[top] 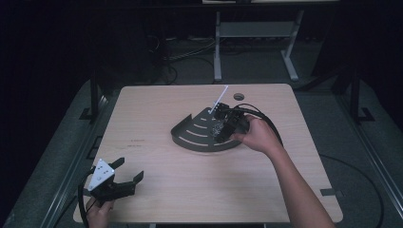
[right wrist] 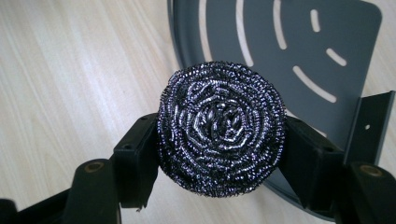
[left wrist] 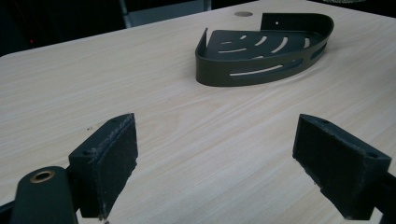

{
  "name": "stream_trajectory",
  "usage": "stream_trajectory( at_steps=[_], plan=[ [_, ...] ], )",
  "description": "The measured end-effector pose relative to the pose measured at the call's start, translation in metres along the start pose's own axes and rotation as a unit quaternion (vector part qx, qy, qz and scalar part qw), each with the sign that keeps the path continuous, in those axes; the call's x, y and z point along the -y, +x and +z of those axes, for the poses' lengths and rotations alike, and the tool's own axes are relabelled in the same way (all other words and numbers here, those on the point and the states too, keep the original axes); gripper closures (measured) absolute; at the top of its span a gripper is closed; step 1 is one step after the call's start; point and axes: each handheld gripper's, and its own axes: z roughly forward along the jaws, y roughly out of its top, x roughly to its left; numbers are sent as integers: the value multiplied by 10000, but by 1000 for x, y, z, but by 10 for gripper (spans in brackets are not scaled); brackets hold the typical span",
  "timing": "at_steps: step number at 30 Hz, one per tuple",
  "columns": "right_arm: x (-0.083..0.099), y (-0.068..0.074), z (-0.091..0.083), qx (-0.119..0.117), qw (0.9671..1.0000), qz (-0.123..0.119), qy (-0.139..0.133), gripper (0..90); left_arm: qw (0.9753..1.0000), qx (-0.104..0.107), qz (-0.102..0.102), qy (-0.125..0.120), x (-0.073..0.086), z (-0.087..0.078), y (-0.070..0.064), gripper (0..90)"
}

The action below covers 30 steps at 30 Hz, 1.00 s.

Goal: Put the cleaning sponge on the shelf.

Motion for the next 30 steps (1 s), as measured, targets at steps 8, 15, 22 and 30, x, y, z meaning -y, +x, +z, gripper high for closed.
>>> stream_trajectory(
  at_steps=[8,15,22,30],
  plan=[
    [-7,-13,8,-25,9999,133,29,331,10000,1,20,1,0,0,1,133],
    [-13,-21,18,-42,9997,226,63,331,10000,4,-29,-8,0,0,1,133],
    [-17,-24,31,-31,9996,255,113,330,10000,19,-2,-21,0,-1,1,133],
    [-18,-32,48,-66,9988,472,112,328,10000,20,7,-8,0,0,0,133]
  ],
)
